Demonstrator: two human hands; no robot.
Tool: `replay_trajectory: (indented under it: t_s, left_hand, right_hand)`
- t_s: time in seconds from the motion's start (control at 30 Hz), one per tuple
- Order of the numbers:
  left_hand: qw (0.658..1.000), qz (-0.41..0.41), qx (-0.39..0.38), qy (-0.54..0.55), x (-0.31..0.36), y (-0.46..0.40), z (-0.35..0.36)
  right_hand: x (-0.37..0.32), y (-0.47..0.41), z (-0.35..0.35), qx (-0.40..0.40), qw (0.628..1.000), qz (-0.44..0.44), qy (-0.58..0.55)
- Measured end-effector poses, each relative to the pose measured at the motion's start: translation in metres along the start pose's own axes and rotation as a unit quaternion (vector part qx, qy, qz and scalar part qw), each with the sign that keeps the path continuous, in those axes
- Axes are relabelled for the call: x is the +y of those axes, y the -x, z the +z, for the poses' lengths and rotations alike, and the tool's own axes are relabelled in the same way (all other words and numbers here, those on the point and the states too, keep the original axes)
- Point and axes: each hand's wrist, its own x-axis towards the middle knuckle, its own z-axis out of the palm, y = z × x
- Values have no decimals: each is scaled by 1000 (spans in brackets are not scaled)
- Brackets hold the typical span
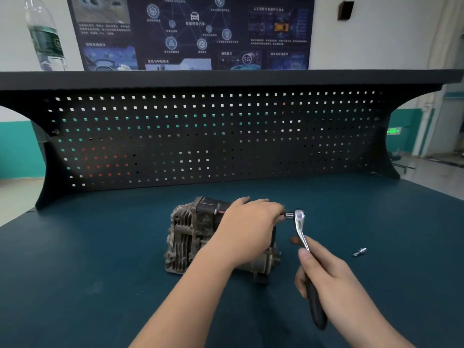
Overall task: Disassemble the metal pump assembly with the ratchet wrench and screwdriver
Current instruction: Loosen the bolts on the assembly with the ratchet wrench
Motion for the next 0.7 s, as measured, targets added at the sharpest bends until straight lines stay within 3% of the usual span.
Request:
replay_trajectory:
  t_s: [0.1,0.2,0.27,0.37,0.4,0.43,0.47,0.53,0.6,0.67,0.7]
  left_hand:
    - [1000,6,0,-16,-2,-2,6]
    - [999,20,13,-22,-3,-1,13]
    - [999,21,22,-28,-2,1,14]
    - [999,25,33,-23,1,3,12]
    - [999,23,33,-21,2,4,11]
    - [999,22,35,-24,2,5,11]
    - [999,21,37,-27,2,4,11]
    - [999,12,38,-19,0,3,11]
    - [999,4,49,4,-1,1,10]
    - [999,7,51,-1,0,2,9]
    - [999,13,47,-11,0,2,11]
  right_hand:
    - [2,2,8,3,999,38,-26]
    - [-16,6,16,0,977,131,-168]
    - [-41,-3,0,-46,909,226,-348]
    - [-88,-34,-35,-95,728,306,-606]
    - [-98,-39,-41,-89,700,315,-635]
    - [-100,-37,-41,-98,707,309,-628]
    - [-93,-30,-35,-122,753,292,-577]
    - [-71,-12,-16,-133,882,266,-365]
    - [-37,0,3,-45,979,175,-99]
    - [-14,6,10,15,992,83,93]
    - [-12,8,12,17,990,76,119]
